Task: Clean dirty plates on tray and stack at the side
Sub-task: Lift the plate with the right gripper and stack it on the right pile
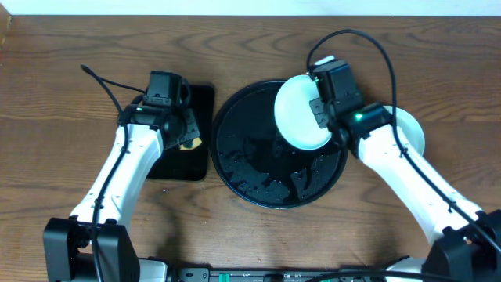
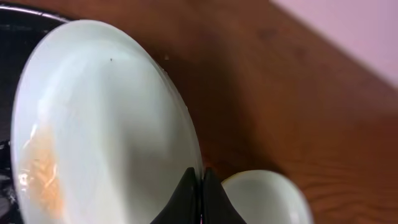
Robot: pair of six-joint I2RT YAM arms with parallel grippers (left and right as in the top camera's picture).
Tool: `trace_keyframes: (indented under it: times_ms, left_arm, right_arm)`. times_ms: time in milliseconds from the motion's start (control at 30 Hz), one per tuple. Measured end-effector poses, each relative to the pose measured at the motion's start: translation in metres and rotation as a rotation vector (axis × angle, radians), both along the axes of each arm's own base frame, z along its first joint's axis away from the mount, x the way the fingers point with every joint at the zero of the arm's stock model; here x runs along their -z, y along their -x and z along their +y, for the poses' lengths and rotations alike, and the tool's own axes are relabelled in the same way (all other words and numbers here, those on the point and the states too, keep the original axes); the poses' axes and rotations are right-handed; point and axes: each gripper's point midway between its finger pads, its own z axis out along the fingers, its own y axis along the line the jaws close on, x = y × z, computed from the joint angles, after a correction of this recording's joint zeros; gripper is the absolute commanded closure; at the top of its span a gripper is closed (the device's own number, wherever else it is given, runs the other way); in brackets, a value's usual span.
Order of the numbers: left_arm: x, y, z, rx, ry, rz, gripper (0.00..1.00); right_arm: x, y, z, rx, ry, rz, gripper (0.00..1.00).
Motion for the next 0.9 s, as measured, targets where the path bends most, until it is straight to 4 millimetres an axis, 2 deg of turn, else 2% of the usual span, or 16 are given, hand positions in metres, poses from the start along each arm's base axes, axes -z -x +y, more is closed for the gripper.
trace_keyframes:
  times_ms: [167, 400, 467, 733, 900]
  left_arm:
    - [0.000, -0.001, 0.007, -0.020, 0.000, 0.000, 0.92]
    - [0.000, -0.001, 0.008, -0.023, 0.000, 0.000, 0.92]
    - [0.000, -0.001, 0.008, -0.023, 0.000, 0.000, 0.92]
    - [0.000, -0.001, 0.008, -0.023, 0.000, 0.000, 0.92]
    - [0.000, -0.001, 0.008, -0.023, 0.000, 0.000, 0.92]
  right_arm:
    - [-0.021, 0.002, 0.017, -0.043, 0.145, -0.097, 0.99]
    - [-0.055, 0.013, 0.060, -0.124, 0.314, -0.258, 0.99]
    - [-0.061, 0.014, 0.063, -0.116, 0.334, -0.286, 0.99]
    - [-0.064, 0.009, 0.033, 0.010, 0.351, -0.295, 0.99]
    - [-0.055, 0.003, -0.008, 0.164, 0.298, -0.261, 0.99]
